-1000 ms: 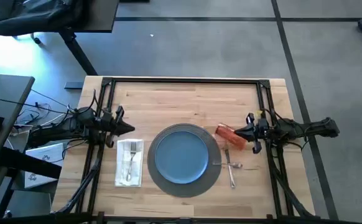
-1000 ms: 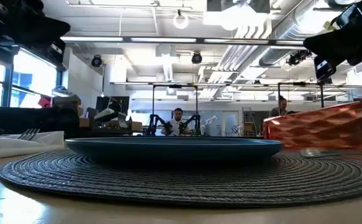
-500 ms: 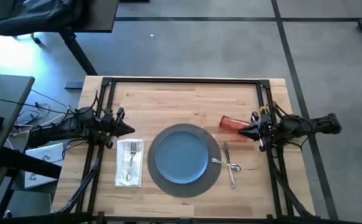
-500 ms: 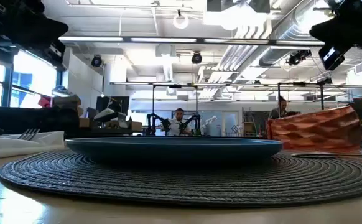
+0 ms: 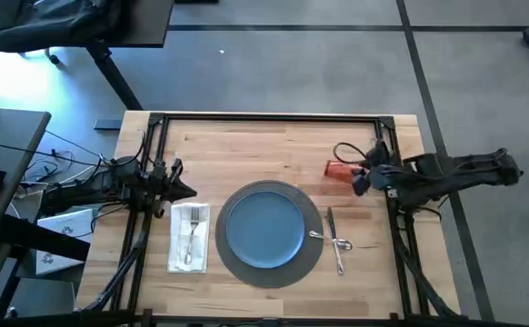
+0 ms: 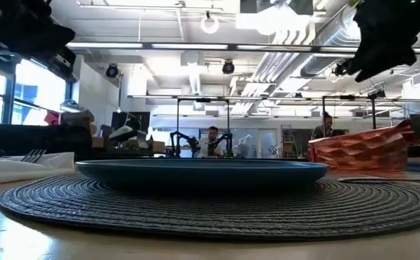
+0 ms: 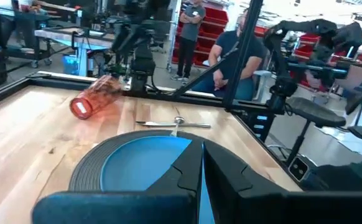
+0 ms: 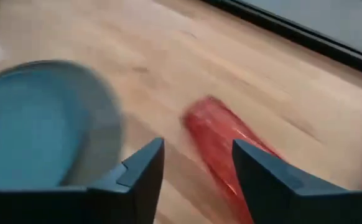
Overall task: Set table place
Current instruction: Adjust the orange cup
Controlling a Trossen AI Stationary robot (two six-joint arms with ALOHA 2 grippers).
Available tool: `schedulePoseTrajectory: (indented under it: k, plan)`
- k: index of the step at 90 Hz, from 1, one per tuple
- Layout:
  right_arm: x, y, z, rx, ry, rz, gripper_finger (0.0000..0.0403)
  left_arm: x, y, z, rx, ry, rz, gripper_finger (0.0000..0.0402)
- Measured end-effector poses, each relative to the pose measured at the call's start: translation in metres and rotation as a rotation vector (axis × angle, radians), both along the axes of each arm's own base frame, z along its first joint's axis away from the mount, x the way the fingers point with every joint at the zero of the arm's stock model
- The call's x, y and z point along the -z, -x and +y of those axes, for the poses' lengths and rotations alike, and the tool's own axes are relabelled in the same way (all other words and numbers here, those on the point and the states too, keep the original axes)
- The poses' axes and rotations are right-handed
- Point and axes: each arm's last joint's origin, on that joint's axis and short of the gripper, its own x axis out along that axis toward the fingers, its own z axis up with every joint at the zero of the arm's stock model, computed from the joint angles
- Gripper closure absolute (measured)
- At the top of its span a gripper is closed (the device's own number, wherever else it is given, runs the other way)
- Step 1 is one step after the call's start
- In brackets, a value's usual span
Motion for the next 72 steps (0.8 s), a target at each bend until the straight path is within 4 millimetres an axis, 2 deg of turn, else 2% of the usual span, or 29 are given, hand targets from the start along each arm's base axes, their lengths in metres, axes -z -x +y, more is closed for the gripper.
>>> schedulePoseTrajectory:
  k: [15,30,50,72]
  plan:
    - [0.017,-0.006,-0.012,0.233,-0.042,0.148,0.0186,0.002,0.0,0.0,0.0,-0.007,0.014,0.0401]
    - [0.043,-0.003,-0.02,0.365,-0.073,0.211,0.0181,0.007,0.001,0.0,0.0,0.011,0.077,0.0401]
    - [0.06,0.007,-0.029,0.517,-0.043,0.163,0.0182,0.007,0.001,-0.002,0.059,0.03,0.072,0.0401]
    - [0.101,0.004,-0.042,0.581,0.005,0.043,0.0183,0.007,0.001,-0.002,0.052,0.02,0.071,0.0401]
